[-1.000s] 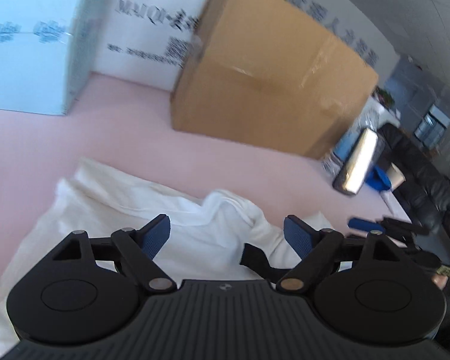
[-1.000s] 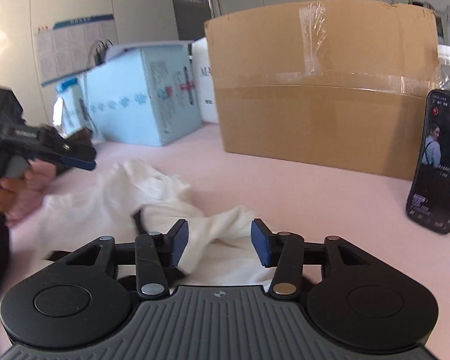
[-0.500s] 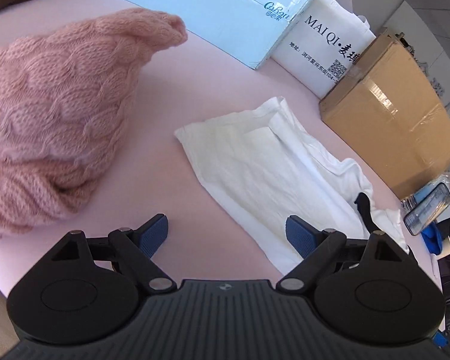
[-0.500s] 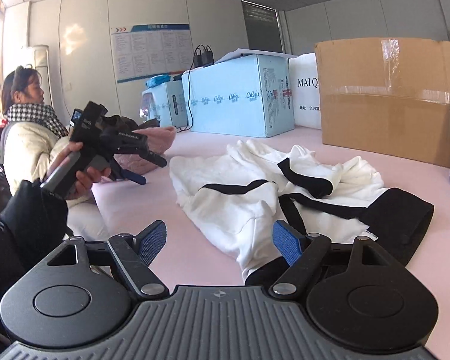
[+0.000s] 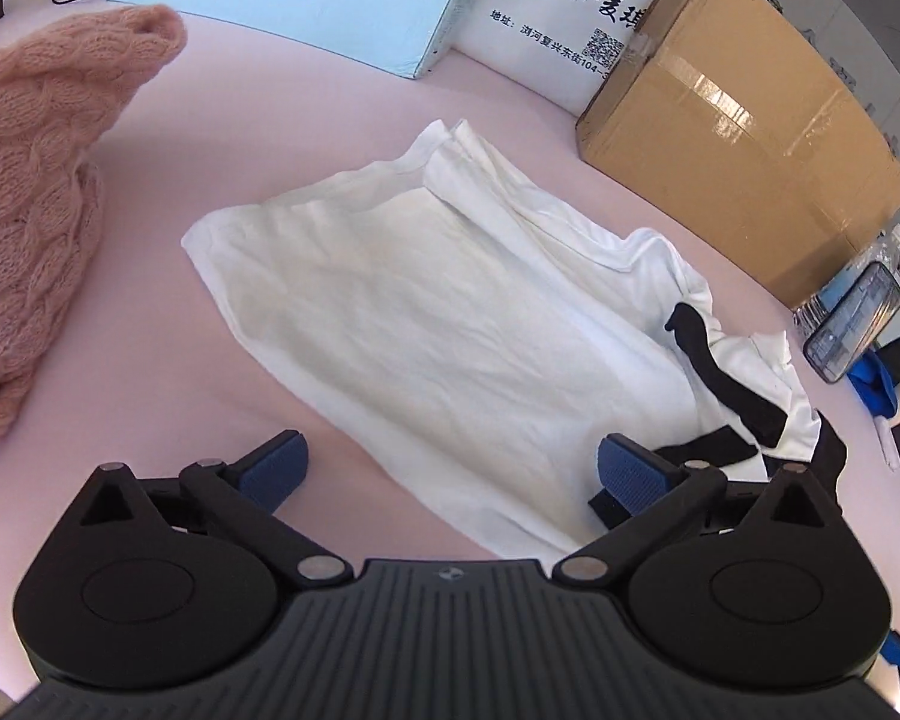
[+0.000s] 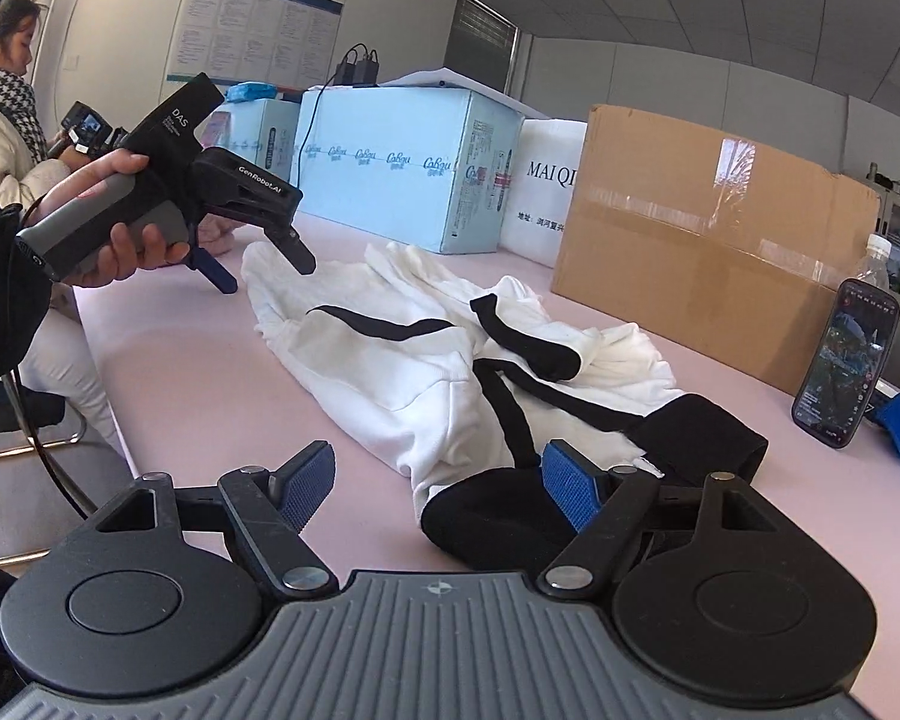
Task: Fold clothes
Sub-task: 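Close the left gripper and move it over the folded shirt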
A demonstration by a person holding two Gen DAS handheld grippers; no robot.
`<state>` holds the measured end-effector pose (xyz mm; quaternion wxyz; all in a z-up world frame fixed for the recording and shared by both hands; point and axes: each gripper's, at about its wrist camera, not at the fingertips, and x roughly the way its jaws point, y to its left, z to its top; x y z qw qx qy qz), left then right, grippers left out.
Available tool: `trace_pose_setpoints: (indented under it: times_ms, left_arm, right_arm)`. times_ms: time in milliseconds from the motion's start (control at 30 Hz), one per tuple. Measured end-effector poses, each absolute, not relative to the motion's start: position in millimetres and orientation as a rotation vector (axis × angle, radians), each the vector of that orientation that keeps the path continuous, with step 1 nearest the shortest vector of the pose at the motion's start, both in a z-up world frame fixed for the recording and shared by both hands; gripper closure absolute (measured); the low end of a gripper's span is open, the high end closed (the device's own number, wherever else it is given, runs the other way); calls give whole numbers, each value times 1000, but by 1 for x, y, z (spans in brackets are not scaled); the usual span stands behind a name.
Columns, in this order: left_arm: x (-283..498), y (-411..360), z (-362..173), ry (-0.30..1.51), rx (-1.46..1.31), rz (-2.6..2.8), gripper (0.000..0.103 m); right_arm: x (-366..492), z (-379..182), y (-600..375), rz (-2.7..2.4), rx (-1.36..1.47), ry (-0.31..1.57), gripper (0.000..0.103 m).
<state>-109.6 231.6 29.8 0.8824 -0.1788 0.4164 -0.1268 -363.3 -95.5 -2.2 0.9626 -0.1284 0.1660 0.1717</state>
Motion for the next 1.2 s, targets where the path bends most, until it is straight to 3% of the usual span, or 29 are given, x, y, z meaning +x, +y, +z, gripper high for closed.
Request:
trace_pose_setpoints:
  times_ms: [133, 200, 267, 300, 333, 367, 467, 1200]
  left_arm:
    - [-100, 237, 30, 863, -466, -232, 4]
    - [-102, 239, 31, 849, -452, -195, 21]
    - [-106, 238, 33, 840, -407, -152, 53]
    - [-108, 237, 33, 837, -382, -124, 61]
    - [-110, 238, 33, 835, -362, -100, 75]
    - [-111, 239, 33, 833, -344, -74, 88]
    - [-112, 248, 29, 825, -364, -59, 99]
    - [-195, 264, 80, 754, -417, -135, 101]
  right_arm:
    - [-360, -7, -95, 346, -283, 330, 41]
    - [-362, -9, -92, 360, -317, 316, 47]
    - [-364, -14, -86, 363, -384, 308, 55]
    - [-364, -17, -82, 361, -419, 307, 66]
    - [-363, -18, -80, 353, -434, 310, 79]
    - [-361, -20, -79, 345, -444, 317, 84]
    - [-360, -20, -80, 343, -440, 319, 89]
    - [-406, 45, -134, 498, -208, 343, 92]
